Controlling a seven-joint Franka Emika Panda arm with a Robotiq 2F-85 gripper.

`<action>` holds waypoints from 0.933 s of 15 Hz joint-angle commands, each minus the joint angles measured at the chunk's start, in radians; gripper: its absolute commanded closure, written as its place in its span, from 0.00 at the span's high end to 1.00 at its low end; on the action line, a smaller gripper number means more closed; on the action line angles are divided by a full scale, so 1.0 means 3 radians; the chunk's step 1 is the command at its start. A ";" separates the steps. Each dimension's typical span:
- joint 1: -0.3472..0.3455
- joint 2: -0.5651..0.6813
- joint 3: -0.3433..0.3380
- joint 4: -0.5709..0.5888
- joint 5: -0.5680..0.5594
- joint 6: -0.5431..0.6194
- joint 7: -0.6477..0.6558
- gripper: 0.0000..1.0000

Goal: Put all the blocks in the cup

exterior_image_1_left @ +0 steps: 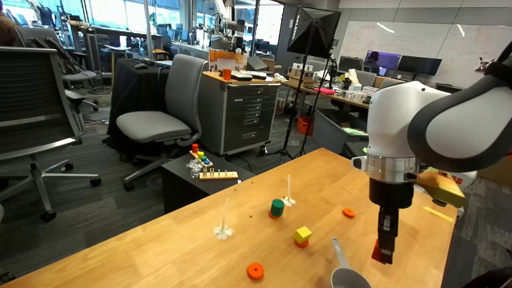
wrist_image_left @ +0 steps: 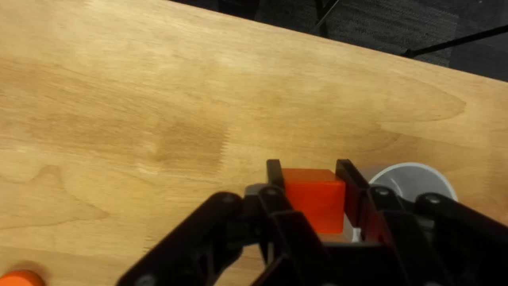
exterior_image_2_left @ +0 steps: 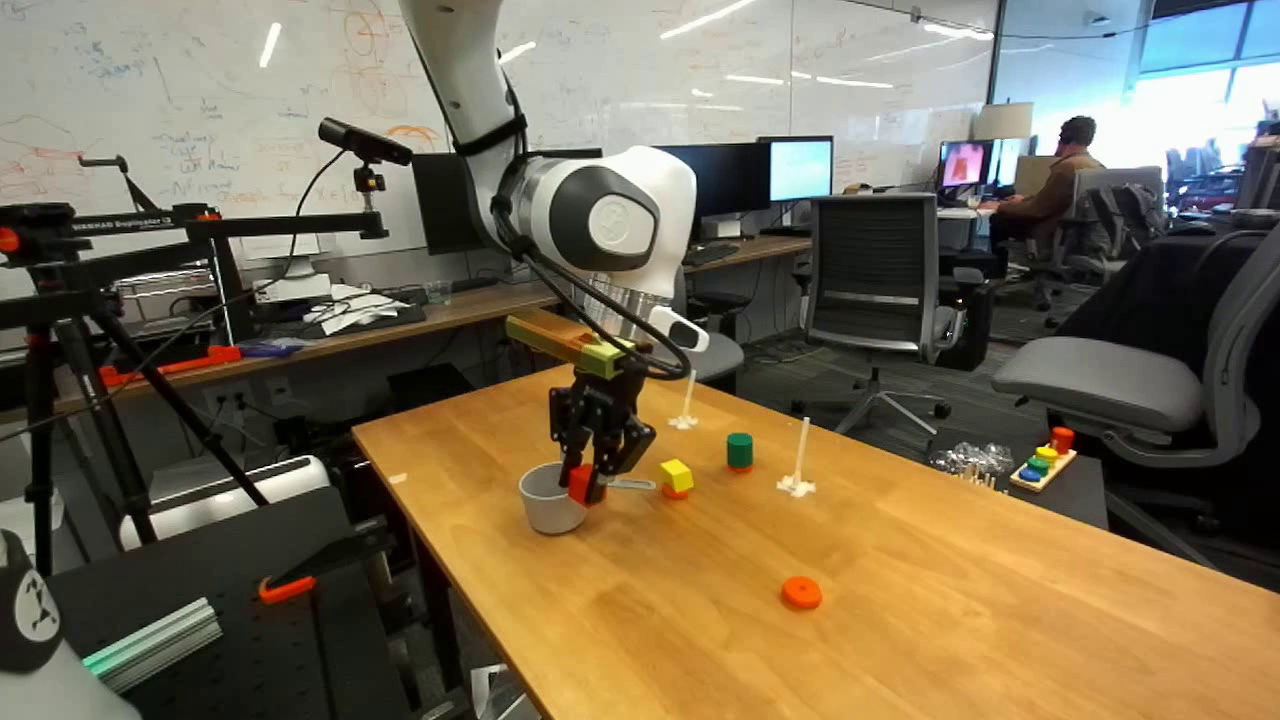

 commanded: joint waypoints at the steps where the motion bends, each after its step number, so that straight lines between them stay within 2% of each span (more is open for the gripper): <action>1: 0.0149 -0.0115 0.0033 -0.0105 -0.0078 0.0075 0.0102 0.13; 14: 0.0539 0.0032 0.0037 0.0278 -0.0286 0.0109 0.0456 0.13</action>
